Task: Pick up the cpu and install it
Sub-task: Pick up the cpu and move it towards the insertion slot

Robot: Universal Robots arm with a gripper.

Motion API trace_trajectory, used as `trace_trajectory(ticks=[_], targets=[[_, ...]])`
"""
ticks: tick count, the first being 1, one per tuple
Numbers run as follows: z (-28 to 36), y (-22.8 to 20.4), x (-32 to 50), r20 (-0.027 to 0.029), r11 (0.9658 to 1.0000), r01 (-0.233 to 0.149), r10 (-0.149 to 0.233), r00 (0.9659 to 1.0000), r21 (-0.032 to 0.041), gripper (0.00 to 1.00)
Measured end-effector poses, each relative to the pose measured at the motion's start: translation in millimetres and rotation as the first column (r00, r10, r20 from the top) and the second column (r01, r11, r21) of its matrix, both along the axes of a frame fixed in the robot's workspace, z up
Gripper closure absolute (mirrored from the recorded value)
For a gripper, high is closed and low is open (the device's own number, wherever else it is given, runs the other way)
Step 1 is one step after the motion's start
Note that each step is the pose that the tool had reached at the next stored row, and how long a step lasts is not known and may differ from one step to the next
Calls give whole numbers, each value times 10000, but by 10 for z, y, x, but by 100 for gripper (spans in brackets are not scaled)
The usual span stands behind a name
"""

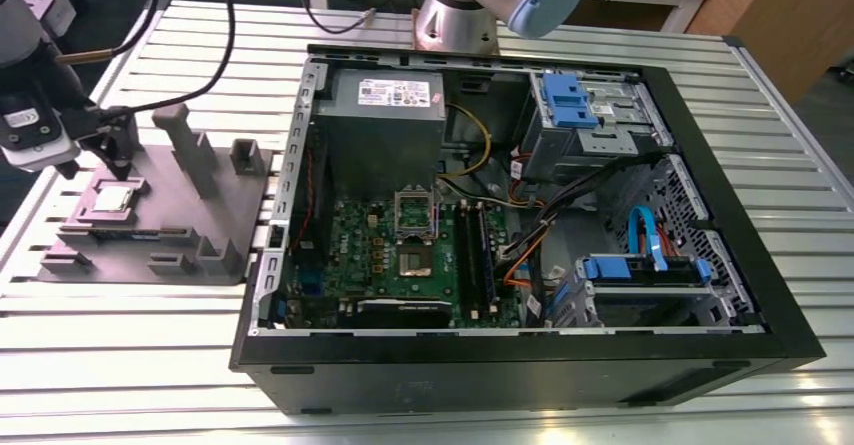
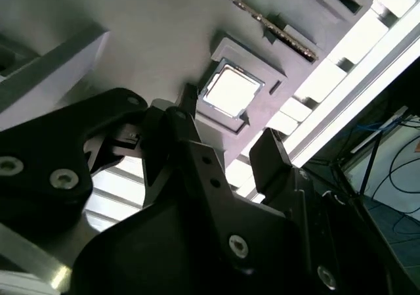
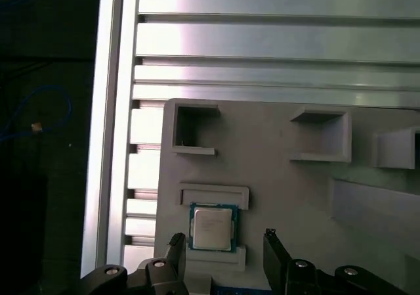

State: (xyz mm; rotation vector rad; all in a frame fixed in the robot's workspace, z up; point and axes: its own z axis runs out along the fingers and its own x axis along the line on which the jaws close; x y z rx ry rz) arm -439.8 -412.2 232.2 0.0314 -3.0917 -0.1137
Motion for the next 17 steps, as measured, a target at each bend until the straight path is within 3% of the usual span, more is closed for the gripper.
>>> trace_trajectory(ticks=[7, 17], targets=[[-108, -3, -50, 3, 9997, 251, -251, 9997, -1, 41], [-204, -12, -70, 3, 9984, 557, -557, 9984, -1, 41]])
